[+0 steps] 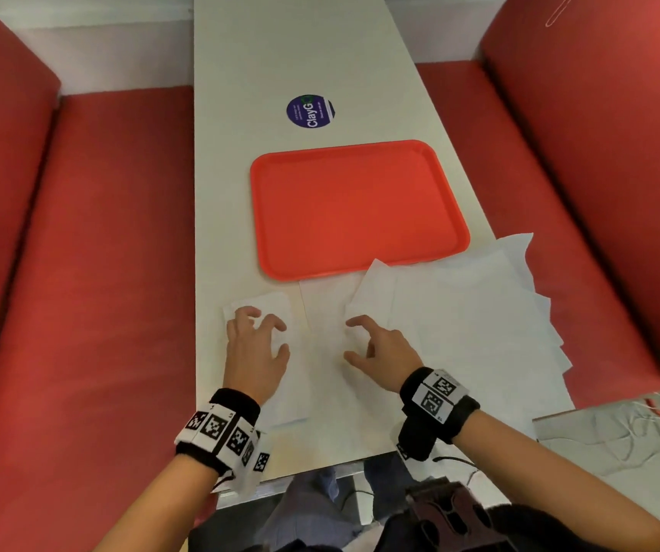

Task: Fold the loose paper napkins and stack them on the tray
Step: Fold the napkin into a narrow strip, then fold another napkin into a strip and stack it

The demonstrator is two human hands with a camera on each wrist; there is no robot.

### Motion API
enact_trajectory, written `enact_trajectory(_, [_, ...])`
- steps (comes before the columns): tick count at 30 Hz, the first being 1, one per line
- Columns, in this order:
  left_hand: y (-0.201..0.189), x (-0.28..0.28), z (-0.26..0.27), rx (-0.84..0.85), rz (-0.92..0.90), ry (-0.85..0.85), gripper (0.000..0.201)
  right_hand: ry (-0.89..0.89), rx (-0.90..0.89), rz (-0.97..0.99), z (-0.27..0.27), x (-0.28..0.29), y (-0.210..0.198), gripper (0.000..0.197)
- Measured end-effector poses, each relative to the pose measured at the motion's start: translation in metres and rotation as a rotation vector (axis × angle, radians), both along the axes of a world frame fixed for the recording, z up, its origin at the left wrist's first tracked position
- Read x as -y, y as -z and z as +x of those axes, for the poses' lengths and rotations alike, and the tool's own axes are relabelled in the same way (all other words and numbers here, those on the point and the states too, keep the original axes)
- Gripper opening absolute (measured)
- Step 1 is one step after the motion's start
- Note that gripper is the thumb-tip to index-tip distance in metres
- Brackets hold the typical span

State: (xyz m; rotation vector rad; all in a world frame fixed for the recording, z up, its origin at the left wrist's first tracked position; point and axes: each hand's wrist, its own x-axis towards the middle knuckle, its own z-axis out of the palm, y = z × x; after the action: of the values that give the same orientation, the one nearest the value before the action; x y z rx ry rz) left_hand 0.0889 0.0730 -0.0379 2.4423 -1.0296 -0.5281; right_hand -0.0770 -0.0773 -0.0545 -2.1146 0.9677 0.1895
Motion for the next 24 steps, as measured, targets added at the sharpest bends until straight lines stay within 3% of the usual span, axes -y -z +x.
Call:
enact_trajectory(6, [0.001, 0.071, -0.055, -0.173, -0.059, 0.188, 0.02, 0.274, -0.009, -0.072, -0.087, 0.075, -0.008, 0.033])
enact_trajectory(10, [0.007, 0.122, -0.092, -0.18, -0.01, 0.349, 0.029, 0.307, 0.007, -0.122, -0.129, 0.112, -0.008, 0.035])
enact_trajectory(12, [0.009, 0.146, -0.108, -0.15, 0.032, 0.414, 0.04, 0.271, -0.023, -0.15, -0.141, 0.123, -0.004, 0.04])
enact_trajectory(15, [0.015, 0.171, -0.126, -0.037, 0.203, 0.498, 0.072, 0.233, -0.072, -0.133, -0.15, 0.133, 0.005, 0.05])
enact_trajectory(17, [0.017, 0.179, -0.136, 0.028, 0.278, 0.491, 0.091, 0.216, -0.071, -0.107, -0.154, 0.135, 0.011, 0.055])
enact_trajectory(19, [0.023, 0.181, -0.143, 0.078, 0.295, 0.45, 0.097, 0.211, -0.045, -0.105, -0.156, 0.136, 0.017, 0.056])
enact_trajectory(22, [0.034, 0.18, -0.147, -0.034, 0.215, 0.345, 0.081, 0.203, 0.006, -0.104, -0.159, 0.137, 0.019, 0.058])
enact_trajectory(24, [0.037, 0.178, -0.149, -0.224, 0.043, 0.266, 0.05, 0.175, 0.043, -0.118, -0.161, 0.138, 0.015, 0.063])
